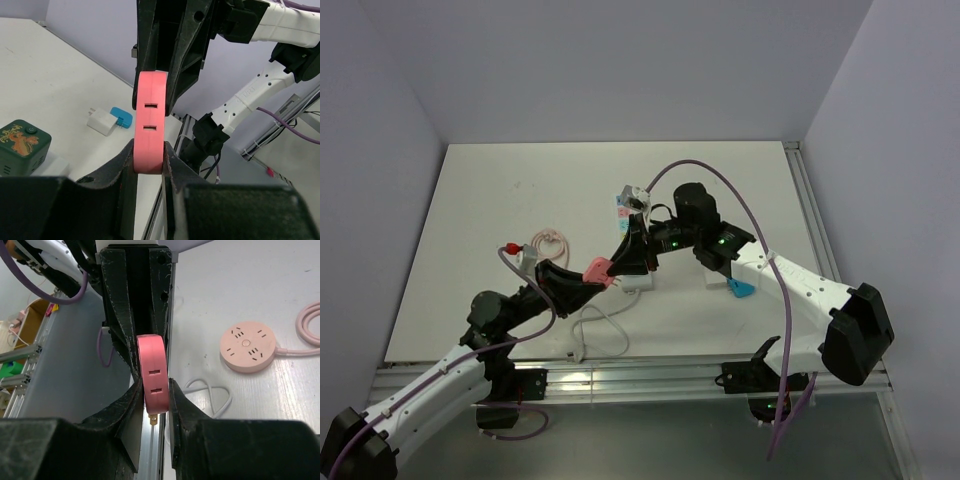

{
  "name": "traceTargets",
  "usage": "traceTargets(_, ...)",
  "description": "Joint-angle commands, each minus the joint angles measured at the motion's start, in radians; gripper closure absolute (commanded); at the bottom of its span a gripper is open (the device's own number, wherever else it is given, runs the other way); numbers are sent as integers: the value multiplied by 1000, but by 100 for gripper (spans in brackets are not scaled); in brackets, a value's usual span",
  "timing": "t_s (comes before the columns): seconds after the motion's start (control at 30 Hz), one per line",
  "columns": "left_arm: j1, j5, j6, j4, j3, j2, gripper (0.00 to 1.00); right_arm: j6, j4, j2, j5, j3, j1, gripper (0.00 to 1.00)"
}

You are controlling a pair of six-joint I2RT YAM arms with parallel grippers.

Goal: Insert the plug

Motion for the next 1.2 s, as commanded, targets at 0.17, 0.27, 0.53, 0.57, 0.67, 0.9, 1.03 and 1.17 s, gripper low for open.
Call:
traceTargets(0.17,4,-77,62,-166,77,-69,15,-48,-53,-16,93,9,21,100)
traceTargets(0.27,4,-103,139,-256,83,-173,10,-87,-124,-13,125,24,21,100)
traceTargets(0.53,6,-126,191,-277,40,-287,4,-137,-174,-53,146,7,23,100)
traceTargets(0.57,6,-108,190,-265,42,-272,4,-135,-170,-56,139,3,24,100)
traceTargets(0.67,4,-62,181,-219,54,-186,3,-129,-153,-53,82,0,23,100)
traceTargets(0.9,4,-36,145,-80,33,-75,3,-124,-131,-41,10,-2,23,100)
traceTargets(1.03,6,-16,142,-32,30,-38,16,-109,-104,-30,-28,0,23,100)
traceTargets(1.17,6,21,141,9,40,11,31,-106,-101,-1,-51,7,24,100)
